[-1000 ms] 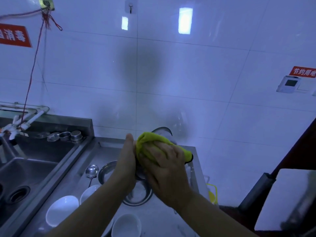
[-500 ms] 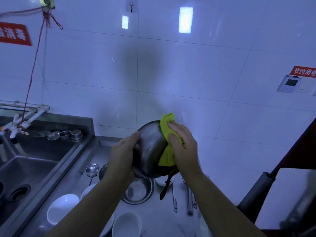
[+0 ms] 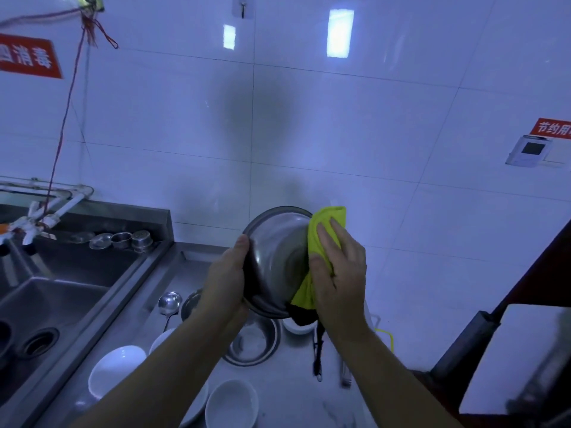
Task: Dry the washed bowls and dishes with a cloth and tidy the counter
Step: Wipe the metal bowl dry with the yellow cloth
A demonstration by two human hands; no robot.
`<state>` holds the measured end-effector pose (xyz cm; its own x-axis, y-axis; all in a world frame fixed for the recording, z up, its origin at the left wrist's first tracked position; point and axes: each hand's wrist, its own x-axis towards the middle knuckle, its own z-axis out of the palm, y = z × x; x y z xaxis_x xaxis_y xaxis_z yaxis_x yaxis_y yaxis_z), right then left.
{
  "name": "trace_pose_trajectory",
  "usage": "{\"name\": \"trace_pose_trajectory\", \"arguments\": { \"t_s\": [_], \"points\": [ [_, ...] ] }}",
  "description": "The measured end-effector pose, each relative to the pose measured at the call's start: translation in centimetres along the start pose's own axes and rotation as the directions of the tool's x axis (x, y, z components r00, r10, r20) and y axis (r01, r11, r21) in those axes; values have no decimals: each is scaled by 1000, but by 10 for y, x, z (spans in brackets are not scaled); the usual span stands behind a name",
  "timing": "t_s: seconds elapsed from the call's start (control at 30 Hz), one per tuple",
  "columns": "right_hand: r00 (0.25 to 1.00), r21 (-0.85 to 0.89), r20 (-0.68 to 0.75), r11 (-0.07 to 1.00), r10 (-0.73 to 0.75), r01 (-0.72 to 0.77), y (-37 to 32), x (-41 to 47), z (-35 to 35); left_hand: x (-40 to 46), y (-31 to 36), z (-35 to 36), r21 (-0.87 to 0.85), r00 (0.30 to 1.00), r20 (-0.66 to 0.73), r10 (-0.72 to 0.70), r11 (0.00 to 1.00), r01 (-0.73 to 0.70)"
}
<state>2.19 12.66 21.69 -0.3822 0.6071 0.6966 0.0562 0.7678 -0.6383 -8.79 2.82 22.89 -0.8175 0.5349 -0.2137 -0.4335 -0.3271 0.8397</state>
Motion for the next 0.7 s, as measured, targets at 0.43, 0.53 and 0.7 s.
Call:
{"name": "trace_pose_trajectory", "arguments": {
  "t_s": [0.43, 0.53, 0.7],
  "points": [
    [743, -27, 188, 753, -642, 658, 3, -5, -4, 17, 33, 5, -131, 993, 90, -76, 988, 87],
    [850, -92, 123, 847, -513, 524, 13, 6, -11, 18, 34, 1, -59, 997, 70, -39, 997, 43],
    [955, -24, 227, 979, -193, 204, -3, 42, -11, 14, 23, 1, 162, 999, 26, 27, 986, -30]
  ]
}}
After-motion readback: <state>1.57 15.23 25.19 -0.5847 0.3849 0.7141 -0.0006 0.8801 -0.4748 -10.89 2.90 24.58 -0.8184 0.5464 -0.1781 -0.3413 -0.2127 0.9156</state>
